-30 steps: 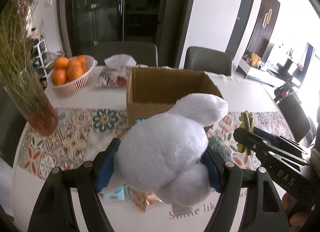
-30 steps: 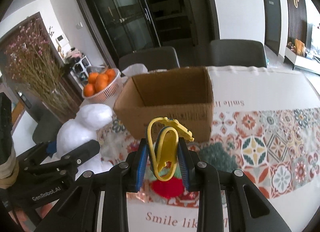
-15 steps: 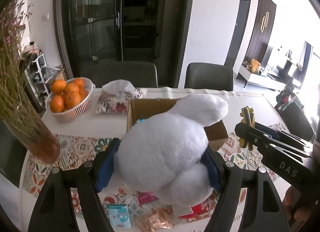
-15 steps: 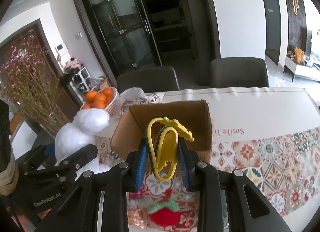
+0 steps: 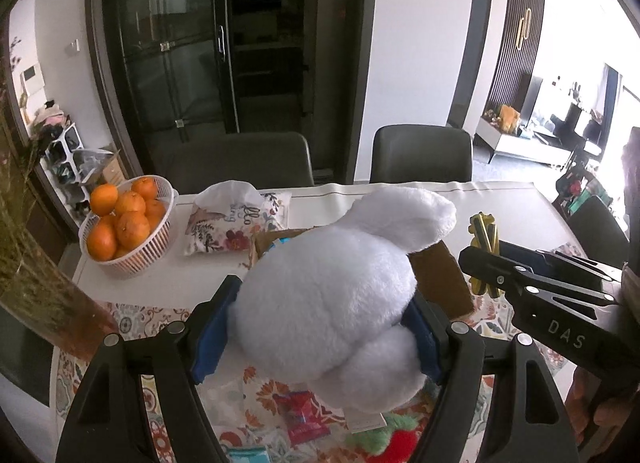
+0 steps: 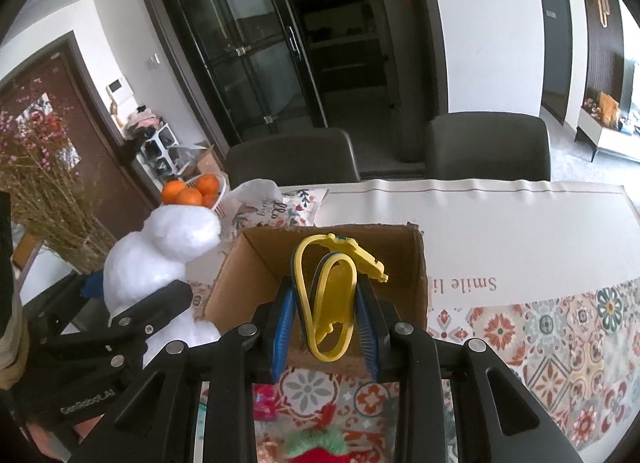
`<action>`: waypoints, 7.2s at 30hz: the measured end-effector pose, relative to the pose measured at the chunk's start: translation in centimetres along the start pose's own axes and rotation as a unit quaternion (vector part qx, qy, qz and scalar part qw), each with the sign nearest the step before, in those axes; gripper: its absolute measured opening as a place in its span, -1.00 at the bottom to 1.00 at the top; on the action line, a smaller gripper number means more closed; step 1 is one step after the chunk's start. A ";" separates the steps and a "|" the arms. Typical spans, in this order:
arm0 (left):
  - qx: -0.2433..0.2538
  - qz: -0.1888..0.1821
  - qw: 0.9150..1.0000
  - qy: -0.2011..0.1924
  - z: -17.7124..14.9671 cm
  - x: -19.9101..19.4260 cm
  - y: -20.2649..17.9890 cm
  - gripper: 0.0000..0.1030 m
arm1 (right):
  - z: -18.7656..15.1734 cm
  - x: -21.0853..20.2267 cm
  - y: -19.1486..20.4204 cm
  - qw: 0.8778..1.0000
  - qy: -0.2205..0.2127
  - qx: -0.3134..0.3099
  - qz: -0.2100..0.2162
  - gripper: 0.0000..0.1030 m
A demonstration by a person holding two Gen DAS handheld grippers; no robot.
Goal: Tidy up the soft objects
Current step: 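Carry bunny and clip over the cardboard box and open both tools, then move both tools back toward the remaining plush items on the runner, then grasp the red-green pompom with the left tool while the right tool grasps the grey glove, then carry pompom and glove over the box and open both tools inside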
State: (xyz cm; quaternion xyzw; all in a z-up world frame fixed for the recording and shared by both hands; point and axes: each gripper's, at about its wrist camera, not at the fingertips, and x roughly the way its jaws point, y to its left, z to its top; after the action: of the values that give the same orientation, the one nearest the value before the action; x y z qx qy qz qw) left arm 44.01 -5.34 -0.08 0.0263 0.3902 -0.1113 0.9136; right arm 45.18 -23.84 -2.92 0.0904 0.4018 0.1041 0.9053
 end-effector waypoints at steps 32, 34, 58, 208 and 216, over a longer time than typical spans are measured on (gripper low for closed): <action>0.069 0.004 0.986 0.152 1.2 13.4 -0.6 0.72 | 1.3 12.9 -2.9 0.987 0.160 -0.020 -0.024 -0.04; 0.070 0.017 0.986 0.149 1.2 13.5 -0.4 0.82 | 1.3 12.9 -3.4 0.986 0.162 -0.014 -0.035 0.10; 0.035 0.022 0.991 0.125 -0.3 7.0 0.2 0.84 | 0.7 6.8 -1.0 0.990 0.115 -0.034 -0.071 0.10; -0.034 -0.066 0.987 0.141 -11.7 0.4 -5.6 -0.28 | -11.7 -3.4 -1.9 0.994 0.084 0.060 -0.034 -0.28; -0.028 -0.070 0.991 0.109 -10.1 -1.5 -4.9 -0.28 | -9.9 -5.3 -0.3 0.997 0.053 0.048 -0.021 -0.28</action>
State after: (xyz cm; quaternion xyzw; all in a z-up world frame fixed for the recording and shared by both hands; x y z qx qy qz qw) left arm 34.77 -8.52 -5.78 -0.0148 0.4914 -0.1604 0.8559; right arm 34.38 -24.68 -5.79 0.1199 0.4554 0.0705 0.8793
